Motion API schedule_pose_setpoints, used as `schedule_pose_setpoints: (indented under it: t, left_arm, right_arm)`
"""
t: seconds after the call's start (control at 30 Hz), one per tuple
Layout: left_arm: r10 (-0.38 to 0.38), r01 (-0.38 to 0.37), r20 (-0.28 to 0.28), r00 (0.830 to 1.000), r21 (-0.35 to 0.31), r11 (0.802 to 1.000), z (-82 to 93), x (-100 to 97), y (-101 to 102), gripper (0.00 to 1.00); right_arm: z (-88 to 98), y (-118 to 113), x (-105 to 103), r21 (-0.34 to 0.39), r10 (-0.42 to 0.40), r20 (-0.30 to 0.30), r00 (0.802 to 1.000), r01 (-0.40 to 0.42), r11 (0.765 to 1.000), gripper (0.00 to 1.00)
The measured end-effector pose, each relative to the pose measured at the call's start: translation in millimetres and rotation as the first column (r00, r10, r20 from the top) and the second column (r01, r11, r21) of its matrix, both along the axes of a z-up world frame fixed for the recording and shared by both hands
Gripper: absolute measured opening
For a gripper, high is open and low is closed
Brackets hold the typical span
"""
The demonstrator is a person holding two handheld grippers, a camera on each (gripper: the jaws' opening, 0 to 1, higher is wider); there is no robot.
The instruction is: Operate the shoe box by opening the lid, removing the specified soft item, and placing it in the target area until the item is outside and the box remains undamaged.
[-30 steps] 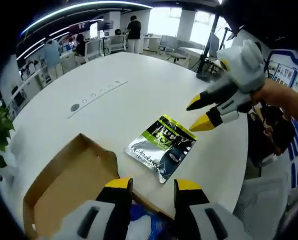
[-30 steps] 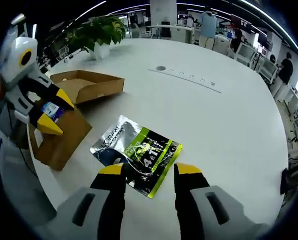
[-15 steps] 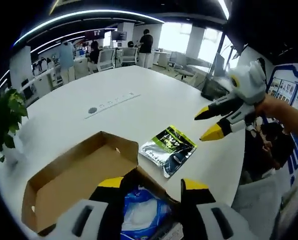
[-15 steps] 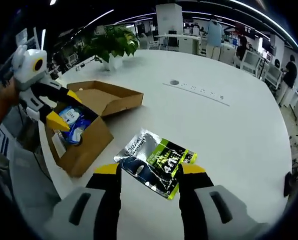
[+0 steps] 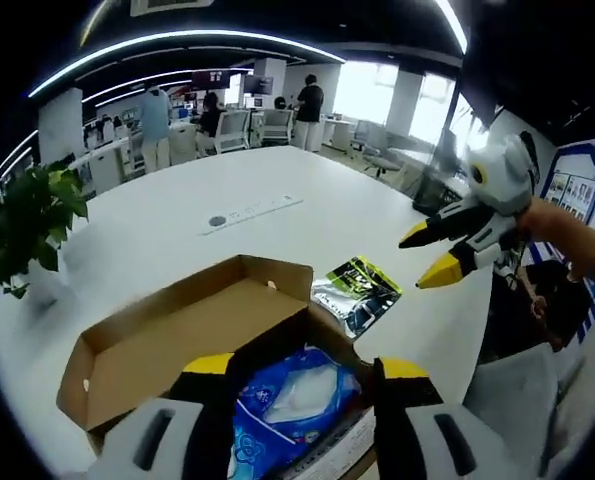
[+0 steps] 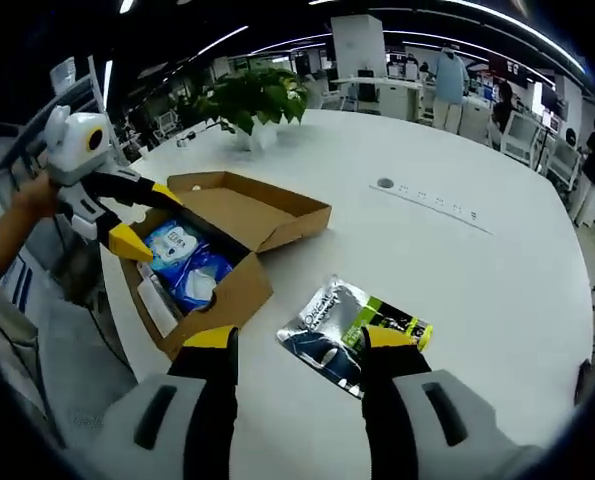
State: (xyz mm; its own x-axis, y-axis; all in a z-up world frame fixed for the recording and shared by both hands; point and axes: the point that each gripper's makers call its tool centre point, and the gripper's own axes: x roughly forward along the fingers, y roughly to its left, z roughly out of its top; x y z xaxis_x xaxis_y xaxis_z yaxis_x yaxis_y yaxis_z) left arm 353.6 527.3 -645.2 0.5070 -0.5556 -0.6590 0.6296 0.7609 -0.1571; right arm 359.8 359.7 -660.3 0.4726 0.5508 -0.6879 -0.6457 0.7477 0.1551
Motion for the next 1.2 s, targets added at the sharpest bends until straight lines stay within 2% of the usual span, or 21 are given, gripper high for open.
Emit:
schedule_pose_setpoints:
  t: [0.17, 0.5, 0.67, 0.97, 1.2]
  left_arm:
    - [0.038, -0.038, 0.009, 0.999, -0.009, 0.999, 3.4, -9.8, 20.1, 0.57]
    - [0.053, -0.054, 0.023, 0.998, 0.014, 0.998, -1.1, -28.6, 56.1, 0.63]
    - [0.078, -0.078, 0.027, 0.997, -0.001, 0.997, -0.1, -35.7, 73.3, 0.66]
    - [0.112, -0.109, 0.068, 0.991, -0.051, 0.993, 2.2, -44.4, 98.7, 0.74]
    - [0.133, -0.126, 0.105, 0.985, -0.067, 0.990, -0.3, -48.4, 116.1, 0.78]
  right_arm:
    - [1.3, 18.7, -4.2, 0.018, 0.031, -0.002, 1.000, -0.031, 0.999, 0.46]
    - [0.4, 59.4, -11.9, 0.055, 0.090, -0.012, 0.996, -0.089, 0.994, 0.46]
    - [-1.5, 77.2, -13.1, 0.076, 0.111, -0.014, 0.994, -0.110, 0.991, 0.46]
    - [-6.9, 113.4, -22.0, 0.106, 0.163, -0.036, 0.986, -0.159, 0.982, 0.45]
    - [-11.4, 138.1, -25.4, 0.129, 0.188, -0.048, 0.981, -0.181, 0.975, 0.44]
